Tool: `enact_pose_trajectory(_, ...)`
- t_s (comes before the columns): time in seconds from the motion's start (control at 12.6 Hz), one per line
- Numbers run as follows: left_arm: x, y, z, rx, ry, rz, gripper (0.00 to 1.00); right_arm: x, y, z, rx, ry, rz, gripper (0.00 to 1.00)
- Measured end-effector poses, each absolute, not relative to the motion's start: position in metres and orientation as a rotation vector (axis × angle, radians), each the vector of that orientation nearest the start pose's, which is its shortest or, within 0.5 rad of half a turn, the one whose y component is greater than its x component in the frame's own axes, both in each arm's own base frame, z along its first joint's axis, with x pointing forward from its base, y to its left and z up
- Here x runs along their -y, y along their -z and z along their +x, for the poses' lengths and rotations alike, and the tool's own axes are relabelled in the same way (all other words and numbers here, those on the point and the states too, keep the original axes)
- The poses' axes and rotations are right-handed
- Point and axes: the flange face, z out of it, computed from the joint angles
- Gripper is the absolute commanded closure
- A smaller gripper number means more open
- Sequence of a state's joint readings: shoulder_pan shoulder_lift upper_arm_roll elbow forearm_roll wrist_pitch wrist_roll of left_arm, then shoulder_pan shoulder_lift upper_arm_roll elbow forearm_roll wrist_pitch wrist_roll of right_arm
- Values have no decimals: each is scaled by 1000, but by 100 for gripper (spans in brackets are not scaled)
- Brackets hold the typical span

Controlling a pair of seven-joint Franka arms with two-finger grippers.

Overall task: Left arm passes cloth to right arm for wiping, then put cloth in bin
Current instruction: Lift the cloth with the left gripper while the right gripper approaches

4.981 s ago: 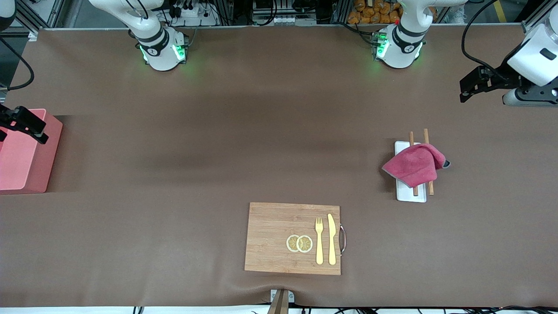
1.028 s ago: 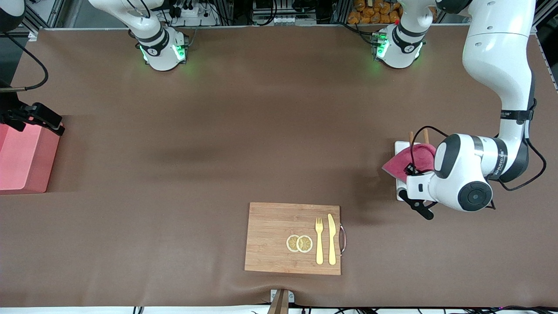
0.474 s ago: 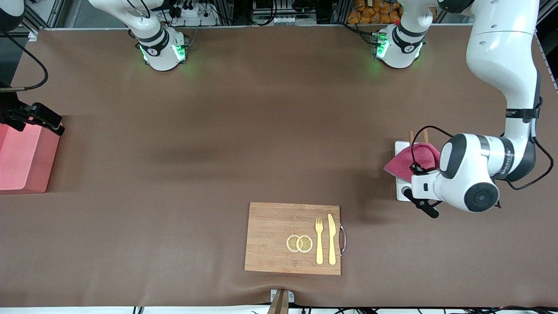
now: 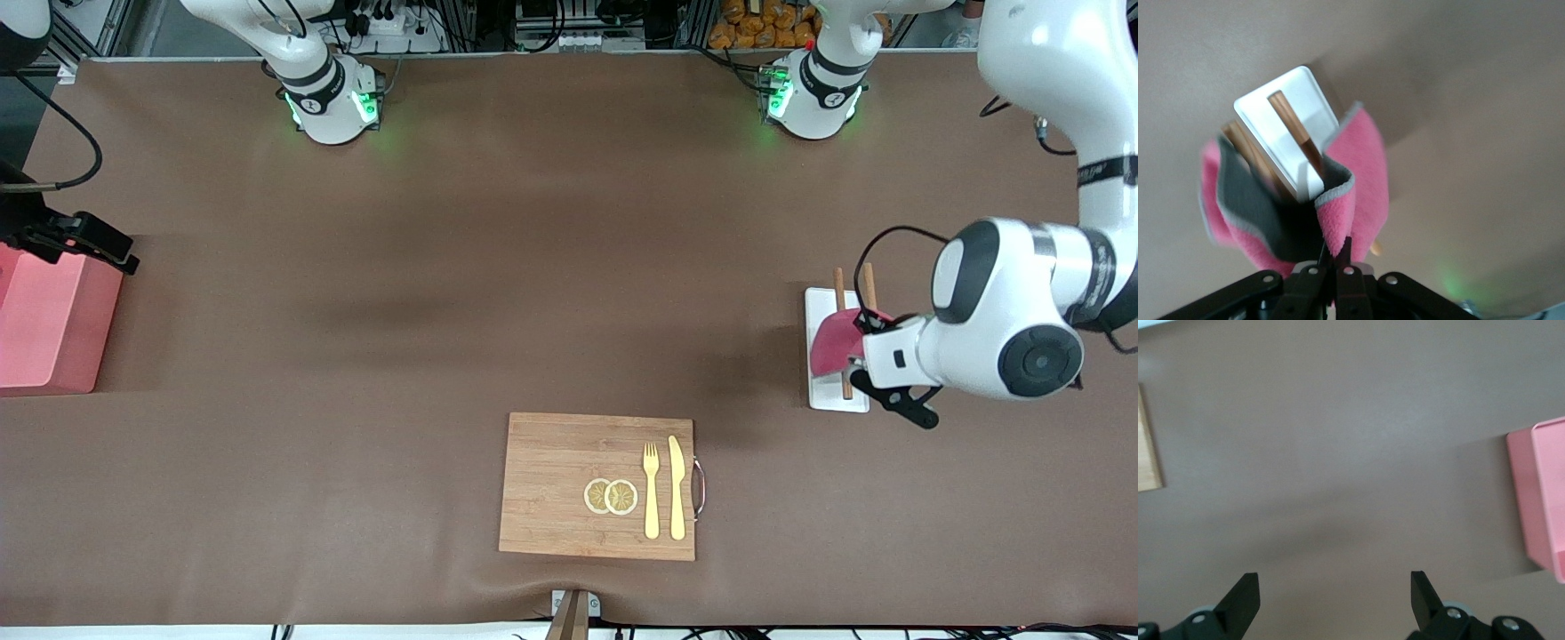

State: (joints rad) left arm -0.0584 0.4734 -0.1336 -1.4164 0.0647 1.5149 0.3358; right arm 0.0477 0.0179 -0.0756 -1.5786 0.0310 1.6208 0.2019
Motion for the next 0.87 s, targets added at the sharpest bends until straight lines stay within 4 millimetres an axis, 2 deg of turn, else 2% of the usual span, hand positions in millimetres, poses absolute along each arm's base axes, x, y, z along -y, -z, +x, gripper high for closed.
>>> enact_pose_trajectory(0.24,159,-445,622,-661,-539,-3120,100,-5,-606,560,-648,-131,-2903,0)
enact_pose_trajectory(0.47,237,-463,596,-500,-541,-3172,100,-35,-588,562,-902,-319,-2746,0)
enact_pose_trajectory(0.55,267,-473,586,-450,-529,-3192,100,-50,-582,563,-963,-359,-2720,0)
enact_pose_trajectory(0.71,326,-489,565,-334,-477,-3265,100,-92,-568,566,-1133,-476,-2623,0)
enact_pose_trajectory(0.87,382,-493,547,-215,-419,-3355,100,-131,-552,569,-1258,-597,-2527,0)
